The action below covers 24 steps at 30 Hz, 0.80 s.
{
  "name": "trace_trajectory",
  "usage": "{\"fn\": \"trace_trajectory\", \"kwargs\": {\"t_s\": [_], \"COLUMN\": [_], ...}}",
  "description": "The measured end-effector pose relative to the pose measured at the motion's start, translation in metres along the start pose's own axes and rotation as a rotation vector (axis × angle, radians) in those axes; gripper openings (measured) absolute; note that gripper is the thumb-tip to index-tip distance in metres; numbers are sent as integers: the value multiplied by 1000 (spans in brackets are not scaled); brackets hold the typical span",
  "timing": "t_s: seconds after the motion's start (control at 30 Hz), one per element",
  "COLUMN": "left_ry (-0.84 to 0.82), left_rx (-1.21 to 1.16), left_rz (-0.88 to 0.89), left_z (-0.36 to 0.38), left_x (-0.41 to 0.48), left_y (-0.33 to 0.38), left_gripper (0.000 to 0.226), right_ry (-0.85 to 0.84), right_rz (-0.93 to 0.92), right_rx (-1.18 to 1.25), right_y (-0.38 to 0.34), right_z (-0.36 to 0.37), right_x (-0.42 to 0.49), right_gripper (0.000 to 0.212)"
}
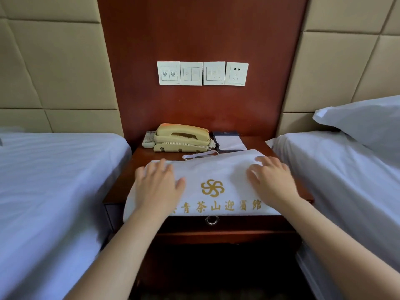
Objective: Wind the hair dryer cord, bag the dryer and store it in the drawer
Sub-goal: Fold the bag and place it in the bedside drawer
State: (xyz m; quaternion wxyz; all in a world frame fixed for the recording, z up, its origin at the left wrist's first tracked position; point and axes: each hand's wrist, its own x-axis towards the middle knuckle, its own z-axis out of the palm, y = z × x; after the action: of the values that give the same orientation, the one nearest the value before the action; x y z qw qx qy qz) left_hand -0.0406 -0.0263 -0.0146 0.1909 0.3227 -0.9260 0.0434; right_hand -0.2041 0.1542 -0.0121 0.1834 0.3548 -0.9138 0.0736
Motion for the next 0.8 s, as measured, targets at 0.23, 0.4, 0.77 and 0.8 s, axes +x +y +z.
{"fn": "trace_trajectory", "kwargs": {"t_s": [0.23,0.4,0.77,0.8], "left_ry": [-261,-164,-189,-194], "left_rx": [-211,-134,-154,-165], "left_rz": [138,86,129,131], "left_z": [37,54,81,83], "left_x": [9,1,68,74], "left_y": [27,23,15,14], "left_gripper": [55,60,59,58], "right_ry": [-171,-107,11,10], "right_rz": [-153,-14,27,35], "right_rx": [222,272,310,331], "right_y": [-52,-49,-47,-47], "right_z": [26,44,72,74], "right_x": [3,5,60,65], "right_gripper": [52,58,58,56]}}
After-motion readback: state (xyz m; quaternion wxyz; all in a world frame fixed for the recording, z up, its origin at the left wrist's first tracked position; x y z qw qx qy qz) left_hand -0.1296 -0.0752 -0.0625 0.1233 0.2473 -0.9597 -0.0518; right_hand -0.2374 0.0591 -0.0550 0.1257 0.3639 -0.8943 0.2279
